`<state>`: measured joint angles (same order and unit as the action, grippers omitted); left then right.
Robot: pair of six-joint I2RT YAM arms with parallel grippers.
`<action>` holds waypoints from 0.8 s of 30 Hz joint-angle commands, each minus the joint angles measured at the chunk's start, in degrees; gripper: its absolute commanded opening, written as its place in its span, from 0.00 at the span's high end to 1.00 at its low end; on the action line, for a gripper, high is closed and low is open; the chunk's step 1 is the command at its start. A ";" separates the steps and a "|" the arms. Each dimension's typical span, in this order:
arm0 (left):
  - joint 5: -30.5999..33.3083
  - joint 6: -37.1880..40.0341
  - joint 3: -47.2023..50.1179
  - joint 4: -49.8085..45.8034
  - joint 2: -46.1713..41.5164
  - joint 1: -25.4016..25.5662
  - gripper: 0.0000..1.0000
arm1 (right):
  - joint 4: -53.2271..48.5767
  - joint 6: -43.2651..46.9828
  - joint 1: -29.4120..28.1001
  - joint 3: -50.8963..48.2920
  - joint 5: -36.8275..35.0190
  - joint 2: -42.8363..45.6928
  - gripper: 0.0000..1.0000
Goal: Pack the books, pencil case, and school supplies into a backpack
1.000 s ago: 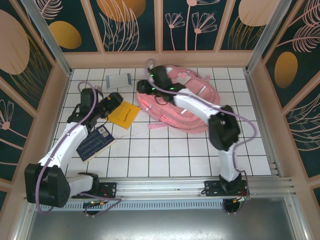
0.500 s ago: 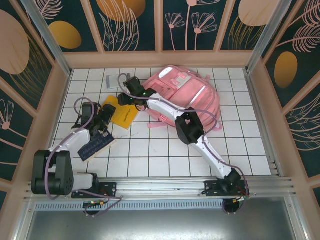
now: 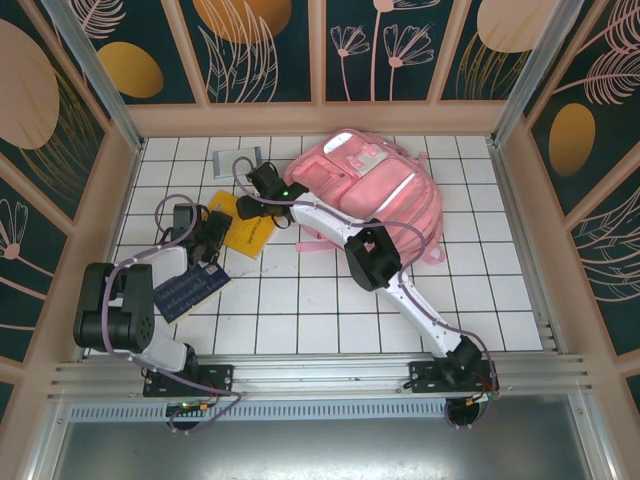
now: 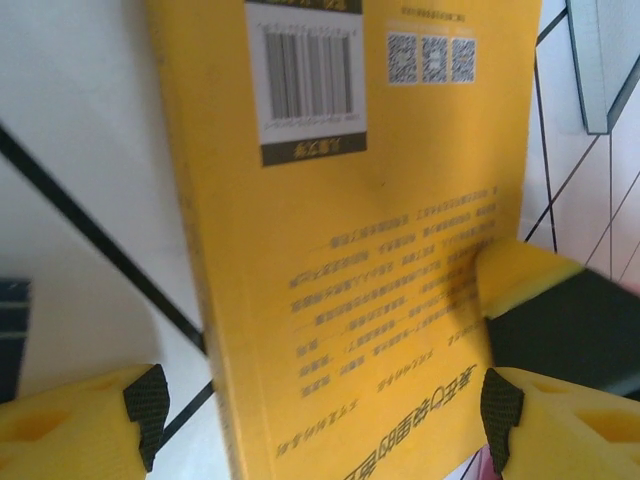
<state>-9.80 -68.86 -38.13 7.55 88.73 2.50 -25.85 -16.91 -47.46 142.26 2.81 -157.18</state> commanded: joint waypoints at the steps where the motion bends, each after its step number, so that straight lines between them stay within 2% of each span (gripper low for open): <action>1: 0.25 -0.22 -2.63 1.02 2.46 -0.49 0.18 | -5.85 0.49 0.05 -6.83 4.42 2.43 0.29; 8: -5.47 1.56 -4.84 2.37 7.51 -0.27 0.19 | 1.70 -1.69 0.00 -21.18 12.66 12.78 0.32; 14: -7.63 3.64 -5.65 1.49 8.73 2.07 0.19 | 10.54 -7.33 1.68 -32.68 26.54 19.13 0.37; 18: -7.71 4.61 -5.54 0.46 7.72 4.28 0.19 | 20.33 -13.67 3.28 -41.16 33.95 23.75 0.39; 24: -8.26 4.83 -2.88 0.33 5.31 5.76 0.19 | 28.02 -20.76 4.75 -45.91 40.23 26.92 0.44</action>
<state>-9.74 -63.81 -42.68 7.01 94.35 4.82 -4.80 -31.64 -41.60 97.69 33.58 -133.64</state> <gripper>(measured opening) 0.812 0.570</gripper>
